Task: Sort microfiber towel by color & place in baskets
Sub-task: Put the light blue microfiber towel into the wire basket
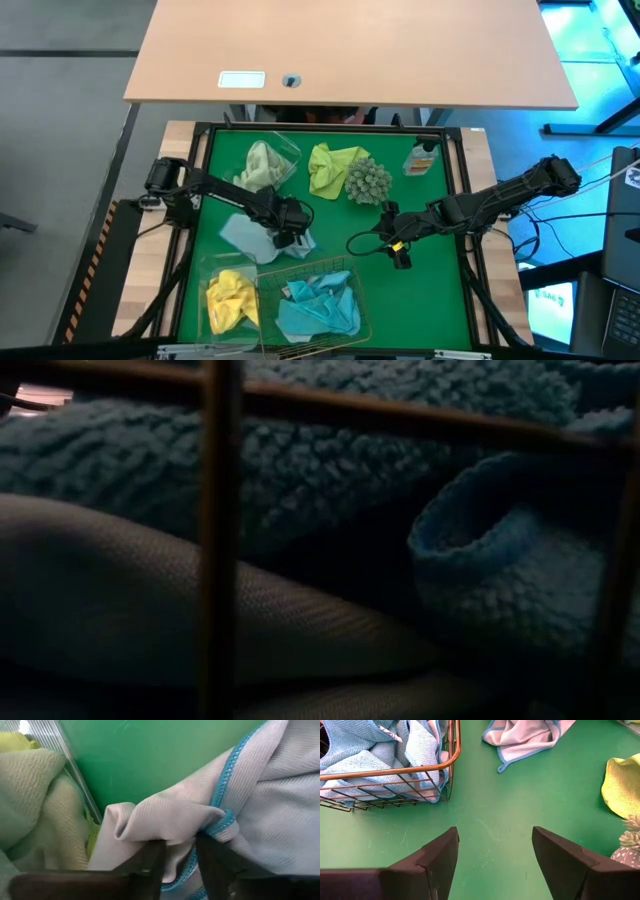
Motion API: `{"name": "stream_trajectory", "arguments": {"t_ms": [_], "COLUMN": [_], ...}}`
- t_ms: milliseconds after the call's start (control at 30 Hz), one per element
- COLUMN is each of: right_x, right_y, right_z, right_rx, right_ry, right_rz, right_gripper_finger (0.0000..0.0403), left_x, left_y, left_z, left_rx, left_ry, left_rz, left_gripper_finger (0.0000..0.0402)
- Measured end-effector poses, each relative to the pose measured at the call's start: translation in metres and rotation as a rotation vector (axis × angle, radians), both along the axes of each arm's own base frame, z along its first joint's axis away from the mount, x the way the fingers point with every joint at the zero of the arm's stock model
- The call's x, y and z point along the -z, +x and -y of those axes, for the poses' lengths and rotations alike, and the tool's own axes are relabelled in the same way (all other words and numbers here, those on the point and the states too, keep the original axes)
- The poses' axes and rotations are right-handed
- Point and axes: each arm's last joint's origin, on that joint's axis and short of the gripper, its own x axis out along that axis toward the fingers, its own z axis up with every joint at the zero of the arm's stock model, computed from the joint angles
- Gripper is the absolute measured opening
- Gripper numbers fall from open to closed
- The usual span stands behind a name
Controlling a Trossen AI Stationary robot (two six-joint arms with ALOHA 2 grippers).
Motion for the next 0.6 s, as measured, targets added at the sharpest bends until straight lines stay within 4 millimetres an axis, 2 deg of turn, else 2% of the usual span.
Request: {"name": "stream_trajectory", "arguments": {"t_ms": [200, 500, 600], "right_x": [0.0, 0.0, 0.0], "right_y": [0.0, 0.0, 0.0], "right_z": [0.0, 0.0, 0.0], "right_rx": [0.0, 0.0, 0.0], "right_ry": [0.0, 0.0, 0.0], "right_rz": [0.0, 0.0, 0.0], "right_gripper_finger": [0.0253, 0.0253, 0.0253], "left_x": [0.0, -0.002, -0.011], "left_y": [0.002, 0.012, 0.015], "left_z": [0.001, 0.004, 0.004], "left_rx": [-0.001, 0.031, 0.034], "left_ry": [-0.044, -0.12, -0.125], "left_rz": [0.019, 0.11, 0.153], "left_gripper_finger": [0.0013, 0.0002, 0.0002]}}
